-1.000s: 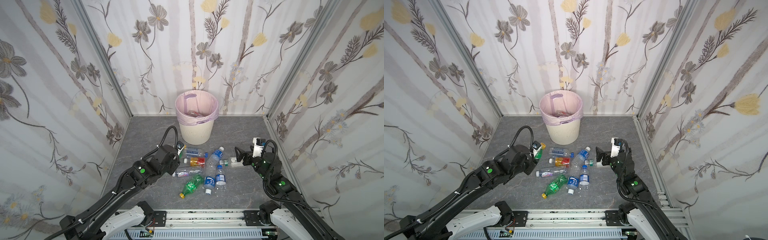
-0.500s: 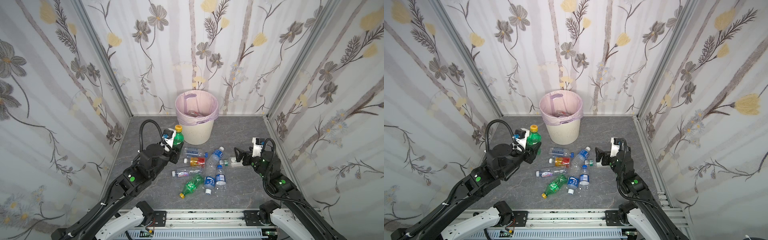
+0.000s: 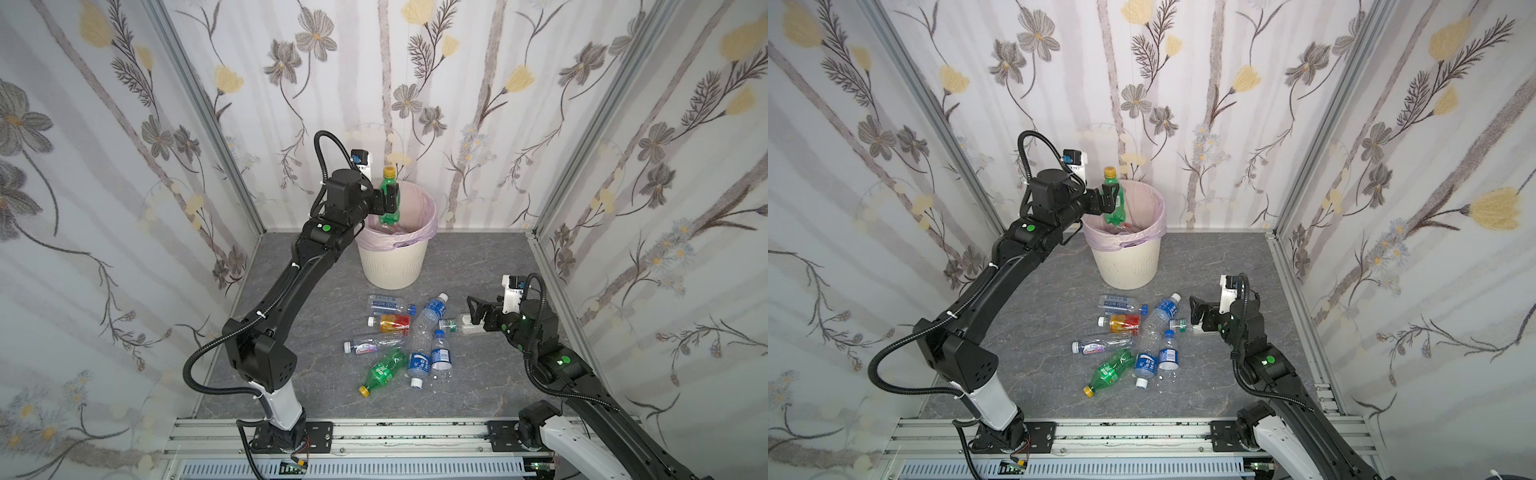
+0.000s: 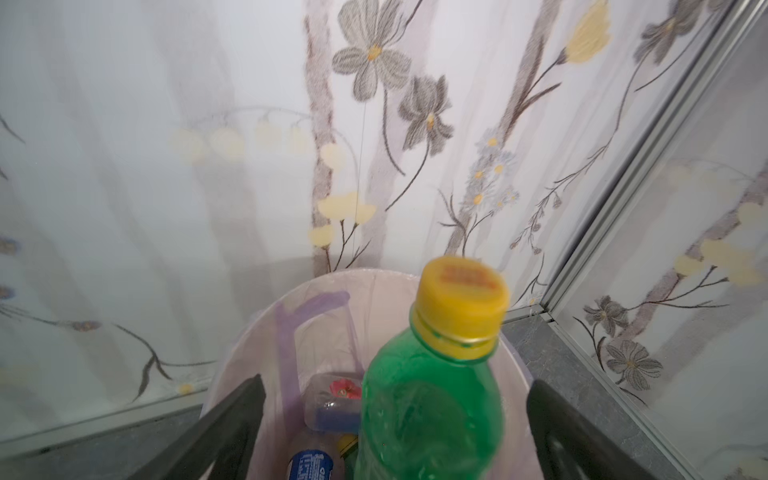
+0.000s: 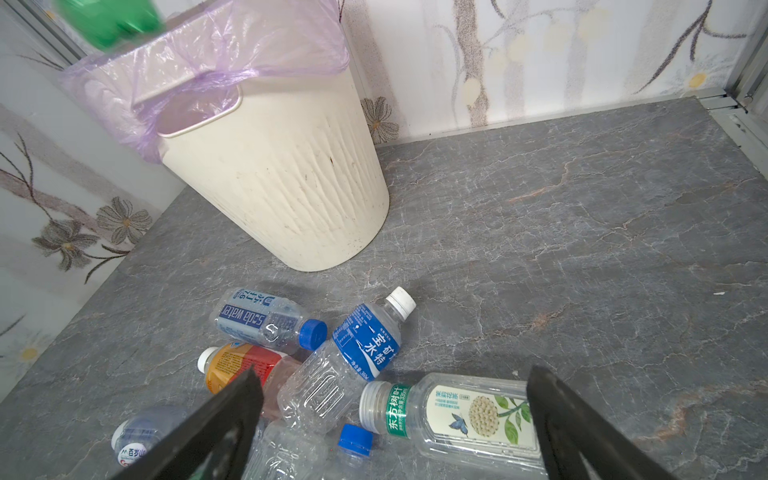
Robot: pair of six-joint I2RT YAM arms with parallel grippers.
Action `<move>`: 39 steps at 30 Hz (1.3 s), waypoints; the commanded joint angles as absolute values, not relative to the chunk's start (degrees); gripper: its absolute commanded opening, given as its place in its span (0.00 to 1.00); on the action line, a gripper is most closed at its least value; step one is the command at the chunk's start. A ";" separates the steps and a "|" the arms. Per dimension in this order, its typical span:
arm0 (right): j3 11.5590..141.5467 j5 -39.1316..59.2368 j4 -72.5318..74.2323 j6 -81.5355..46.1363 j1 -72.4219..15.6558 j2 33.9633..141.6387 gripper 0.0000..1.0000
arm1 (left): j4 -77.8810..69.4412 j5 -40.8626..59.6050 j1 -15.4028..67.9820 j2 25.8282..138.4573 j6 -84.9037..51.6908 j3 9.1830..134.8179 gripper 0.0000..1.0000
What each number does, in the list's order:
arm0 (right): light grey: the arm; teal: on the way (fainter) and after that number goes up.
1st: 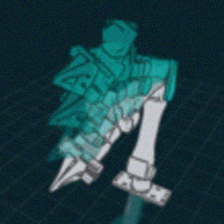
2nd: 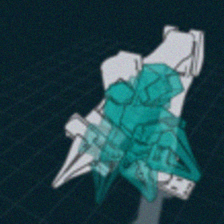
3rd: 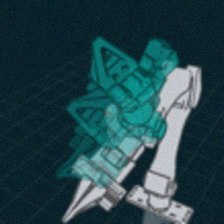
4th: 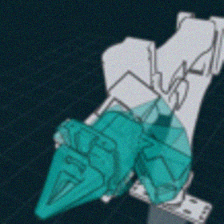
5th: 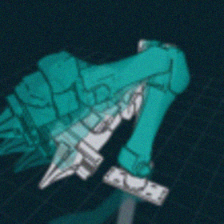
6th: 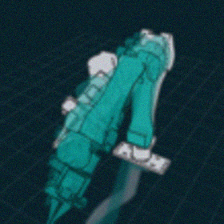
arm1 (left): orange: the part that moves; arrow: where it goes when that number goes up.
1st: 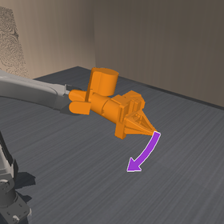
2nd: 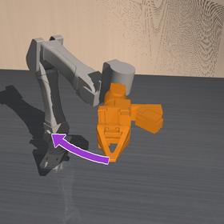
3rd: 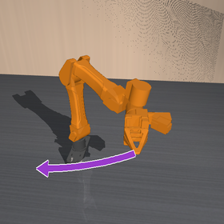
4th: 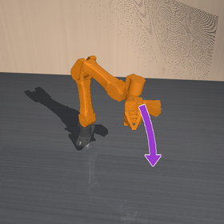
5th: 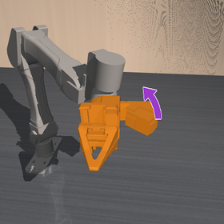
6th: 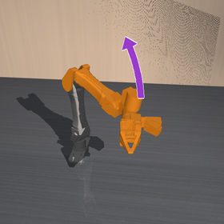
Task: Throw the plastic bottles in the bin
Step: 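Lift the green Sprite bottle with the left gripper over the bin and release, then withdraw the left gripper while the right gripper reaches toward a small clear green-labelled bottle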
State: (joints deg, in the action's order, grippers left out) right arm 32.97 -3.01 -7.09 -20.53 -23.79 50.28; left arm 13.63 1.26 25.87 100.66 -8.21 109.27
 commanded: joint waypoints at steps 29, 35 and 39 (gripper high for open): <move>50.70 -5.87 -31.06 31.26 -30.60 73.78 1.00 | 14.58 -6.67 24.17 46.46 -7.69 45.13 1.00; 50.89 -9.81 -32.18 34.79 -30.66 78.42 1.00 | 14.63 -7.15 23.99 43.70 -8.52 41.15 1.00; 52.47 -7.50 -33.84 36.04 -29.15 82.90 1.00 | 14.77 -7.21 23.98 42.19 -8.11 40.20 1.00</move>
State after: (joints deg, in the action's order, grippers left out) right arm 51.16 -8.10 -33.10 33.23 -29.56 81.01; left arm 15.59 -6.44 24.05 43.00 -7.73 40.64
